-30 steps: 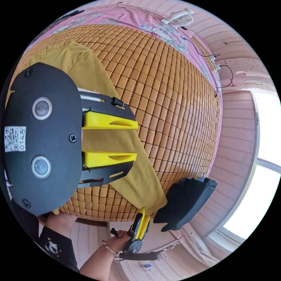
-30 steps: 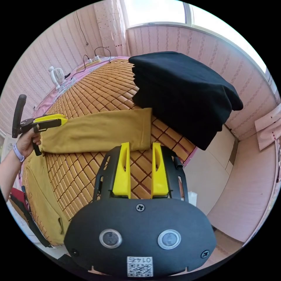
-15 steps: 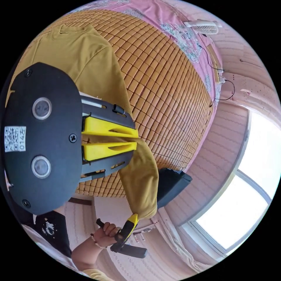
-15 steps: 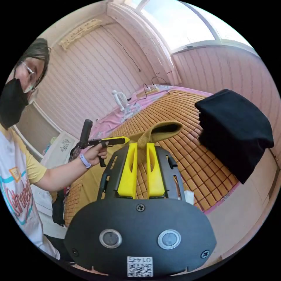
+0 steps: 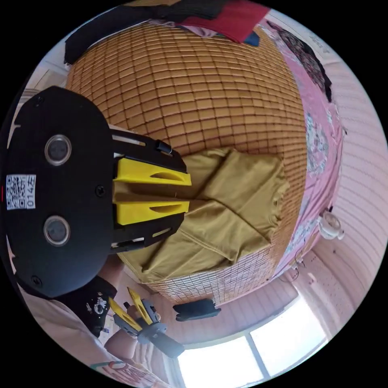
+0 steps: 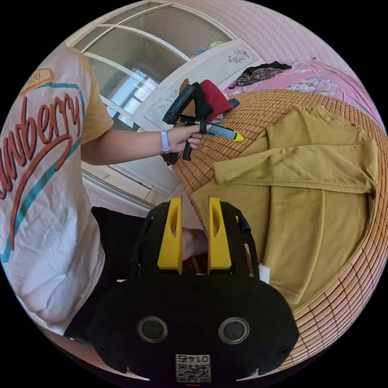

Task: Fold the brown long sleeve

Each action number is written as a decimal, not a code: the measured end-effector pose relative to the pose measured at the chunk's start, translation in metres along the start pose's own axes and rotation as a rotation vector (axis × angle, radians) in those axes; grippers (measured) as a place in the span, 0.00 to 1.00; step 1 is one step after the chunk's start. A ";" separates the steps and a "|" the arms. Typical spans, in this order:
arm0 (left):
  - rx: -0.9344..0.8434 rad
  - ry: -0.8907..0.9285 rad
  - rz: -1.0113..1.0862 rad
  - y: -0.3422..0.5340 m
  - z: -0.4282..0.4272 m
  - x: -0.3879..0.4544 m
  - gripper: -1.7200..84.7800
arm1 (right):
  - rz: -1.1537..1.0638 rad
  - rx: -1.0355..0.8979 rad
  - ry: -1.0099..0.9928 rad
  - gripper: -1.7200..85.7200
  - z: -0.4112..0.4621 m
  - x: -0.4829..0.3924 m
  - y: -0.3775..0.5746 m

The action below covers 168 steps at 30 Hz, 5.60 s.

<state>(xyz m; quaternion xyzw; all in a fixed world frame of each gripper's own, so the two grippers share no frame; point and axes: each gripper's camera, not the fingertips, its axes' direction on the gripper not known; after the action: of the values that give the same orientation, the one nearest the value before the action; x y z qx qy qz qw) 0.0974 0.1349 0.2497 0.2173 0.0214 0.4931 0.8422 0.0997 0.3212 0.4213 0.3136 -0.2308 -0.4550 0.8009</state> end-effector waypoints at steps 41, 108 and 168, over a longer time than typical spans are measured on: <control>-0.204 0.126 0.185 0.030 -0.027 0.087 0.11 | 0.555 0.141 0.860 0.12 -0.138 0.191 -0.077; -0.164 0.002 0.379 0.051 0.081 0.109 0.01 | -0.033 -0.811 0.700 0.01 0.162 0.333 -0.420; -0.016 -0.115 0.493 0.146 0.219 0.095 0.01 | -0.051 -1.292 0.840 0.01 0.316 0.380 -0.434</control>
<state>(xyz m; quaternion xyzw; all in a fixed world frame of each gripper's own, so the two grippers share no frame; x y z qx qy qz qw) 0.0809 0.2005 0.5215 0.2368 -0.0841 0.6706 0.6980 -0.1785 -0.2721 0.3637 -0.0646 0.4113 -0.3606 0.8346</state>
